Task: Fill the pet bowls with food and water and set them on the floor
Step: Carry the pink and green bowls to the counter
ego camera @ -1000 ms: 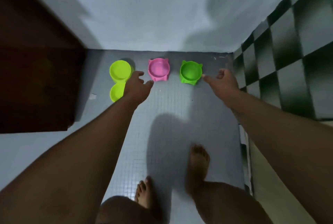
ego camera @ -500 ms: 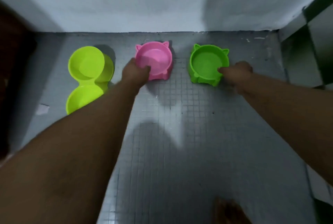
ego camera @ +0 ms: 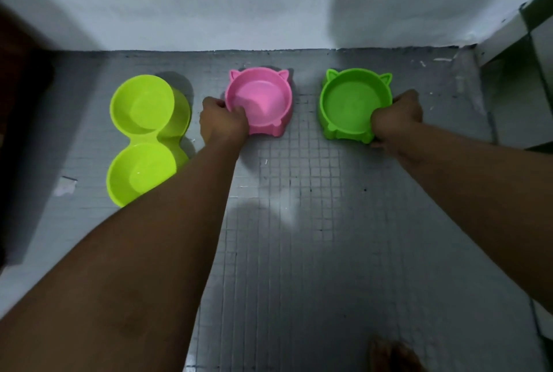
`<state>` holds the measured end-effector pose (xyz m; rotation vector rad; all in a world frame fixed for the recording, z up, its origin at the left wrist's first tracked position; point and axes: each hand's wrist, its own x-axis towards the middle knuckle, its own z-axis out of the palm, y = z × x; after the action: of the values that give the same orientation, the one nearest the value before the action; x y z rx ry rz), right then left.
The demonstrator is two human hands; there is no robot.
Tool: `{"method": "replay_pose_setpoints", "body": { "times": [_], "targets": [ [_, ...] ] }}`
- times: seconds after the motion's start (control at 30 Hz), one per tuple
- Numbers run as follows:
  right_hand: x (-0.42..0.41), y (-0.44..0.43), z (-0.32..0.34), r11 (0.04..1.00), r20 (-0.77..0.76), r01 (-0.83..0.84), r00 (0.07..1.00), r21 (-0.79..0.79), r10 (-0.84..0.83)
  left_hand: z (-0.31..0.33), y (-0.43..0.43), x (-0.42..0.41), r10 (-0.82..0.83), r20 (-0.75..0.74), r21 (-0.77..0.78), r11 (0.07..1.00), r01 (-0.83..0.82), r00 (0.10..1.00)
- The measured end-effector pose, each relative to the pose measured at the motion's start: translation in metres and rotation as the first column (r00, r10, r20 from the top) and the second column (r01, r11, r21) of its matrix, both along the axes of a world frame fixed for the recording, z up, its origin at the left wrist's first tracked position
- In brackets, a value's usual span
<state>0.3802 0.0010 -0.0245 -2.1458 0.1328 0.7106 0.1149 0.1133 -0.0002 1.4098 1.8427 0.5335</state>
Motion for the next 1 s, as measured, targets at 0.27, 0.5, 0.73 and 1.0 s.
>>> {"method": "replay_pose_setpoints", "body": {
  "times": [0.27,0.5,0.73,1.0],
  "targets": [
    [-0.030,-0.023,0.037,0.931,0.116,-0.361,0.928,0.045,0.354,-0.012,-0.013,-0.009,-0.137,0.185,-0.054,0.987,0.150,0.973],
    [-0.027,-0.036,0.036,0.911,0.100,-0.398,0.916,0.107,0.389,0.000,-0.016,-0.009,-0.122,0.379,-0.203,0.956,0.211,0.917],
    [-0.028,-0.043,0.082,0.918,0.092,-0.372,0.927,0.137,0.363,0.065,-0.030,-0.020,-0.090,0.441,-0.149,0.974,0.171,0.893],
    [-0.072,-0.074,0.302,0.934,0.039,-0.317,0.948,0.168,0.315,0.274,-0.062,-0.040,0.002,0.419,-0.190,0.978,0.086,0.908]
  ]
}}
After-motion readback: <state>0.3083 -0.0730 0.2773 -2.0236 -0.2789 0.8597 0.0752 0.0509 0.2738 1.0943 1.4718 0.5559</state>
